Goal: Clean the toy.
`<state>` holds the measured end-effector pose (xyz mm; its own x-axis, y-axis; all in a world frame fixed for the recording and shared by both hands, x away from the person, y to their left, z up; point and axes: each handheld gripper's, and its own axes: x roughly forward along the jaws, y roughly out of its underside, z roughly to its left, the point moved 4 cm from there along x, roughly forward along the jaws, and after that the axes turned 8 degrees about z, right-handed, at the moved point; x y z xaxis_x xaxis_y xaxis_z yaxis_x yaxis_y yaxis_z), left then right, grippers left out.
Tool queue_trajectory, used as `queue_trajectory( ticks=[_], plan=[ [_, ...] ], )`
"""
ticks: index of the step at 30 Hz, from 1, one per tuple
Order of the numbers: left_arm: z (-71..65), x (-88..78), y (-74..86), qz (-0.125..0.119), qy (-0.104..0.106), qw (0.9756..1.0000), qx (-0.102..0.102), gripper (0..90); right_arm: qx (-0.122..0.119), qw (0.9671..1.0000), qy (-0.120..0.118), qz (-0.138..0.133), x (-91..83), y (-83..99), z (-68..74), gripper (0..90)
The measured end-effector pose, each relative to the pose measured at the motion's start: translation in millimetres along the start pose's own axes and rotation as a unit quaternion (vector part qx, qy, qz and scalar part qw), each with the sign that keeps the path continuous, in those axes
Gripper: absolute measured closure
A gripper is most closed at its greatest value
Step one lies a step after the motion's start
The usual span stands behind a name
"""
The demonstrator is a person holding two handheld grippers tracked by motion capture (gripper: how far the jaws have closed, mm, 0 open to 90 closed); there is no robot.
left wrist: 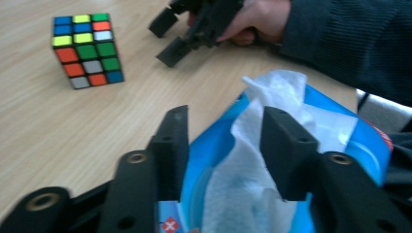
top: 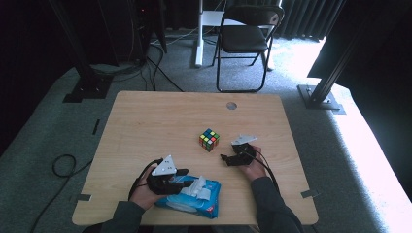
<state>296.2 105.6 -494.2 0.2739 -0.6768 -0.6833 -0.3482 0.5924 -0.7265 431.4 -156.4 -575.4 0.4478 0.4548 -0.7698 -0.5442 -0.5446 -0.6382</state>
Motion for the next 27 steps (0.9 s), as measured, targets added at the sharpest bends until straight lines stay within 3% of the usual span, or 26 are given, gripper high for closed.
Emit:
queue_trajectory(
  ticks=[5,8,14,27],
  plan=[
    [-4.7,2.9,0.7,0.010,0.021,0.9996,0.017,64.3,0.000,1.0000,0.000,0.000,0.0,0.0,0.0,26.4],
    [-6.9,5.8,1.2,0.021,0.022,0.9992,0.026,68.8,0.000,1.0000,0.000,0.000,0.0,0.0,-0.1,26.5],
    [-8.3,6.4,1.7,0.025,0.026,0.9988,0.033,88.4,0.000,1.0000,0.000,0.000,0.0,0.0,-0.1,26.5],
    [-6.7,4.4,1.5,0.017,0.023,0.9993,0.026,90.0,0.000,1.0000,0.000,0.000,0.0,0.0,-0.2,26.4]
  ],
)
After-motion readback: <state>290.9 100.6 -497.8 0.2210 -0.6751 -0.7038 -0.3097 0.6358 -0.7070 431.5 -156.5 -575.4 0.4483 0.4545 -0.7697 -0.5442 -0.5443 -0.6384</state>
